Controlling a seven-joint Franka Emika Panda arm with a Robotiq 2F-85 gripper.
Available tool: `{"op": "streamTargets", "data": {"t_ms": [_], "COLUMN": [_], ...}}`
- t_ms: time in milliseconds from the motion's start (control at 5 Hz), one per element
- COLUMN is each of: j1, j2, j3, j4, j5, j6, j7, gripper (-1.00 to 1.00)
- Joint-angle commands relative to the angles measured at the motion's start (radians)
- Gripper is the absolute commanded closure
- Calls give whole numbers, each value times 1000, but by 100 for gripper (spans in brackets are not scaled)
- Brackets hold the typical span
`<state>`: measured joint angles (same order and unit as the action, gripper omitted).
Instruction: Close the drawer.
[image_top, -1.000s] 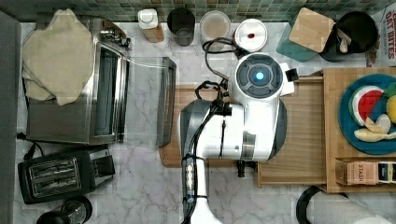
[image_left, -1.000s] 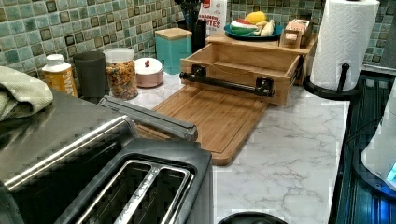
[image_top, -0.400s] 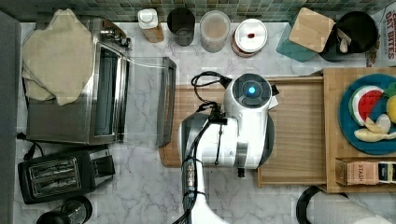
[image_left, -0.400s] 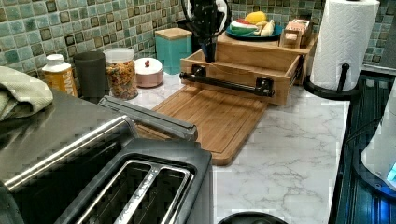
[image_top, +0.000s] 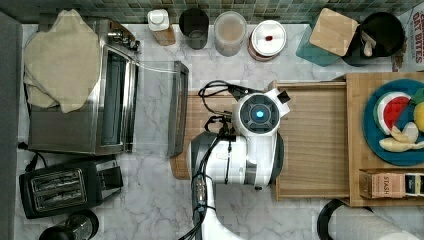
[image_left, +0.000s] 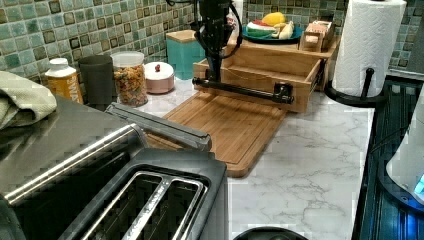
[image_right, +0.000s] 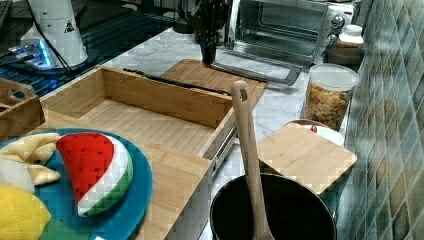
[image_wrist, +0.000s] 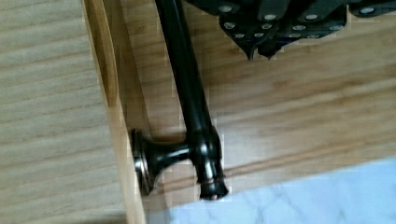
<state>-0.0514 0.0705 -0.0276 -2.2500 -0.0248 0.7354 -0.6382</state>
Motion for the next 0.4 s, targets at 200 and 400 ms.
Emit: {"op": "streamTargets", "data": {"t_ms": [200, 400], "j1": [16, 17], "j2": [46, 37], "j3": [10, -3], "j4": [-86, -118], "j5": [-87, -145], "j6": [118, 168], "j7": [-146, -129], "gripper": [100, 100]}}
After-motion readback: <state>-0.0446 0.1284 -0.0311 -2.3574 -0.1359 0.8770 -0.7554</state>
